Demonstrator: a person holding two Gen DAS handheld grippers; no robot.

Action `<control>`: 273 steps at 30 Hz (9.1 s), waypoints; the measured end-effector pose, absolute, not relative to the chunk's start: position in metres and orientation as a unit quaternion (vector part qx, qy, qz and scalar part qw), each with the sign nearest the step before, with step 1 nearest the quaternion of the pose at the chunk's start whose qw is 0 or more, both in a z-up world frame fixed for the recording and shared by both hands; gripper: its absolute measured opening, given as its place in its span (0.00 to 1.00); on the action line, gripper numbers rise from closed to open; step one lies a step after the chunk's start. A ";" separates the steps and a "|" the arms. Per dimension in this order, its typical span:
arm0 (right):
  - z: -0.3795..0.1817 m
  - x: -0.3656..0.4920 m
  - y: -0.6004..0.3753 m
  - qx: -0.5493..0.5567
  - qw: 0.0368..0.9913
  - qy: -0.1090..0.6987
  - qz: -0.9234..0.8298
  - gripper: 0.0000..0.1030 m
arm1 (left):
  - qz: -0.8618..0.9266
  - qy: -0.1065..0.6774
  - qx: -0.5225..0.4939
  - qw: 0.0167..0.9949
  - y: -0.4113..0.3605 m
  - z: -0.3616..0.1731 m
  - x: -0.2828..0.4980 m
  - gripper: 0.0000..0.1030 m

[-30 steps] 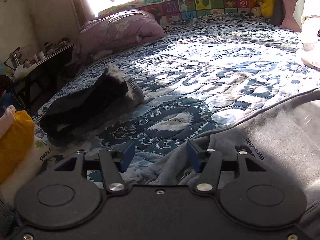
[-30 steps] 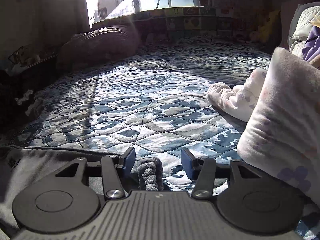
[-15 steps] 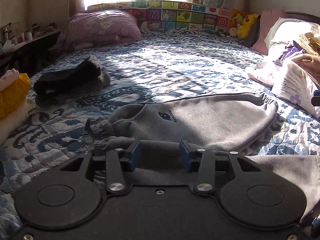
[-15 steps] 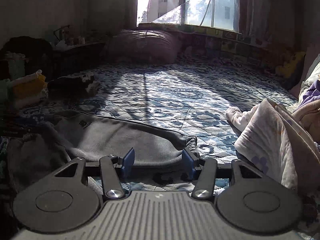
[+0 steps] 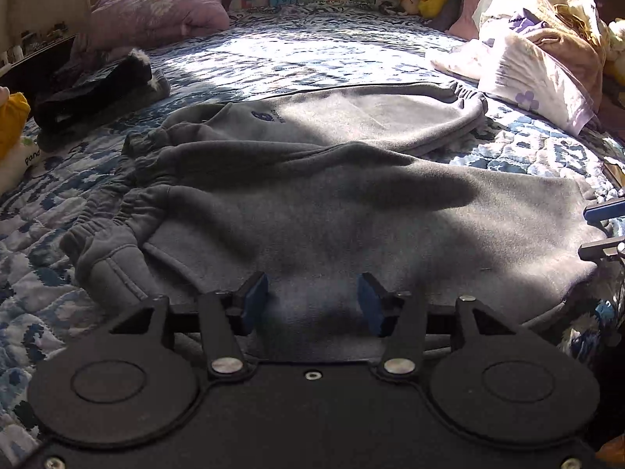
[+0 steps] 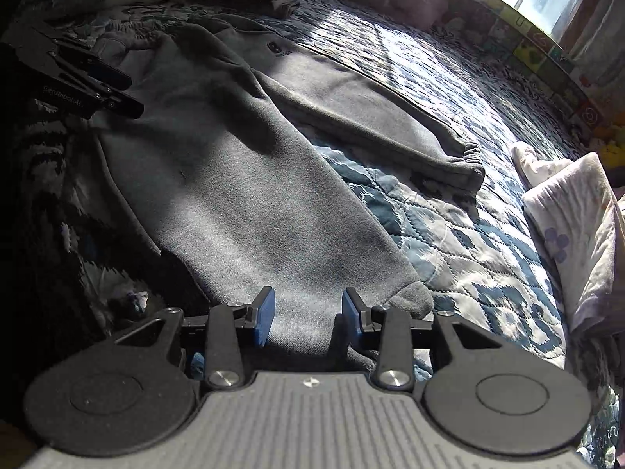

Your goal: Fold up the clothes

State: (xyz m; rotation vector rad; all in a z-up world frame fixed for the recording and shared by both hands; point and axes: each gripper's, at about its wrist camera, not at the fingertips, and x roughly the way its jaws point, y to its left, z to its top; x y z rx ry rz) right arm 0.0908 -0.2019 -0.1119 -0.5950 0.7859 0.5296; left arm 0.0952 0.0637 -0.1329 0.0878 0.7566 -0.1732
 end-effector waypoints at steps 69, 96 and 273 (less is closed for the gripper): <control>-0.162 0.019 -0.204 -0.557 0.759 0.154 0.298 0.52 | -0.105 0.226 0.579 0.776 0.102 -0.159 0.035 0.60; -0.095 0.095 -0.265 -0.308 0.905 0.170 0.239 0.22 | -0.057 0.225 0.367 0.901 0.131 -0.106 0.102 0.14; -0.137 0.337 -0.292 0.376 0.889 0.232 0.122 0.20 | 0.027 0.216 -0.189 0.958 0.171 -0.084 0.246 0.60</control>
